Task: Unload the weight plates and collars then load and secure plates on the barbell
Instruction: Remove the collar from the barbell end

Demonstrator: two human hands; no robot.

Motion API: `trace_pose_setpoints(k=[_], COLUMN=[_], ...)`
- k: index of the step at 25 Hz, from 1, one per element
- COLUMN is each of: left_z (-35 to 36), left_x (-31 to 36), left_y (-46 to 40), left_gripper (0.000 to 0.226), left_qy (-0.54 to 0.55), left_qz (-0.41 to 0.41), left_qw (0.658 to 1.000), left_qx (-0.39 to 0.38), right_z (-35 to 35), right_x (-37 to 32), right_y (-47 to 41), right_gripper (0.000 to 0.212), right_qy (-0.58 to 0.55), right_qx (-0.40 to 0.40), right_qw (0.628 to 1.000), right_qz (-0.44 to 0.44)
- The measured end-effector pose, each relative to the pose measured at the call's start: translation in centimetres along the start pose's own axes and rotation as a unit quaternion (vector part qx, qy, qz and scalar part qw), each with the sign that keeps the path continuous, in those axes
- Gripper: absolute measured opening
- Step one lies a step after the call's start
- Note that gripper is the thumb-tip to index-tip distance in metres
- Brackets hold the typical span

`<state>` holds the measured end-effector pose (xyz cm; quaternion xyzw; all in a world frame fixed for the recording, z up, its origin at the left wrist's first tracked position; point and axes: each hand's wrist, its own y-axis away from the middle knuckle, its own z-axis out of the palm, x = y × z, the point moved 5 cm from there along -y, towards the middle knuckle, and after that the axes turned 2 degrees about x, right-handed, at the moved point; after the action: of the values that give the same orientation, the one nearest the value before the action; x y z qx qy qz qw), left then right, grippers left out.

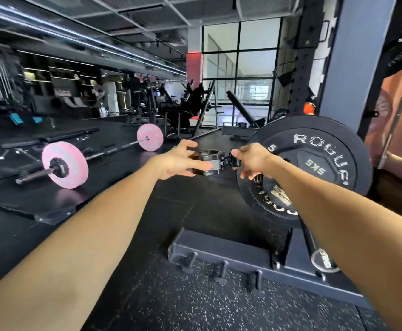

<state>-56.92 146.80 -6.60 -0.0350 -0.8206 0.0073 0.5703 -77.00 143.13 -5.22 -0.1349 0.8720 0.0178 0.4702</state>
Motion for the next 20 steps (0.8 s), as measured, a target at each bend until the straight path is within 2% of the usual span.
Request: trace_pose_setpoints(k=[3, 7, 14, 20], left_z=[-2.5, -6.1, -10.1, -9.6], left_x=[-0.6, -2.4, -7.3, -12.7], left_y=[-4.0, -10.8, -24.8, -34.7], left_gripper=[0.085, 0.085, 0.084, 0.083], left_qy=[-0.051, -0.085, -0.064, -0.052], left_qz=[0.015, 0.017, 0.008, -0.006], left_qw=[0.998, 0.994, 0.995, 0.996], left_qx=[0.035, 0.070, 0.076, 0.068], right_z=[1.1, 3.6, 6.4, 7.6], right_x=[-0.9, -1.3, 1.3, 6.1], right_y=[-5.5, -14.0, -28.6, -37.1], right_gripper=[0.044, 0.044, 0.039, 0.036], right_qy=[0.038, 0.036, 0.005, 0.034], right_qx=[0.018, -0.004, 0.028, 0.040], right_qw=[0.999, 0.999, 0.999, 0.994], right_qz=[-0.007, 0.006, 0.037, 0.093])
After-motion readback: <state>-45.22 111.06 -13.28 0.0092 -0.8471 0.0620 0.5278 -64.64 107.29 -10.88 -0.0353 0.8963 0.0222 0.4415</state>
